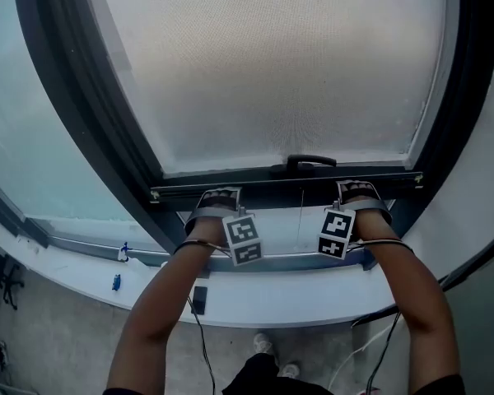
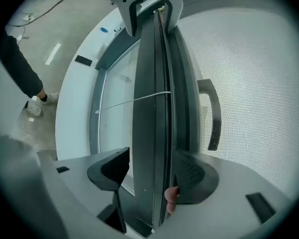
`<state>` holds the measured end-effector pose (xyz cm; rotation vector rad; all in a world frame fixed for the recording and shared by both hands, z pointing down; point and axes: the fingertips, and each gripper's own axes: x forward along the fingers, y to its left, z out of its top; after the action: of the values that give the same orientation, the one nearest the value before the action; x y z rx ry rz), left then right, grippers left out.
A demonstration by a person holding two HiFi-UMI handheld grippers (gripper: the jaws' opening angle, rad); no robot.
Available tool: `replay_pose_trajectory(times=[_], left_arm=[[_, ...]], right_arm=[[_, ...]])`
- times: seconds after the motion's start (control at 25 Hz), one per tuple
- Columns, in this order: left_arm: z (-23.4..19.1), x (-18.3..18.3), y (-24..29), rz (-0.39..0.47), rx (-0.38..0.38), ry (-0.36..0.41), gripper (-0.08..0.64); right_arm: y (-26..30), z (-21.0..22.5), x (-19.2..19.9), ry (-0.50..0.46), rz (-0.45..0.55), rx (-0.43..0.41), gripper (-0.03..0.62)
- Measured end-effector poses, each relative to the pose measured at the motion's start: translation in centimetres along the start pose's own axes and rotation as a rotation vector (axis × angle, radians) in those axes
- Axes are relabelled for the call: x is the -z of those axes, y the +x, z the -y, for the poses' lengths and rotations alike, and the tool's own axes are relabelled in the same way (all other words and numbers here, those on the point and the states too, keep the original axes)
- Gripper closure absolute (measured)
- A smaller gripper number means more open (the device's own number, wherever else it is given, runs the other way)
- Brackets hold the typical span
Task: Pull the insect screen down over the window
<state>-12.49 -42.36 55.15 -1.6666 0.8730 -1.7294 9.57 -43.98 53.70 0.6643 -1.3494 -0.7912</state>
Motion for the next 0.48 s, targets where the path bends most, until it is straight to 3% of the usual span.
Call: replay_pose_trajectory(times=[0.32, 0.48], left_arm=[[-0.13, 0.32, 0.26, -0.028, -0.027, 0.038, 0.239], [-0.08, 0.05, 0.32, -0.057, 0.015, 0.007, 0.239]], right_arm=[[-0.08, 0.03, -0.14, 0.001, -0.012, -0.022, 0.316], [-0.12, -0.06, -0.06, 0.003, -0.027, -0.026, 0.316]])
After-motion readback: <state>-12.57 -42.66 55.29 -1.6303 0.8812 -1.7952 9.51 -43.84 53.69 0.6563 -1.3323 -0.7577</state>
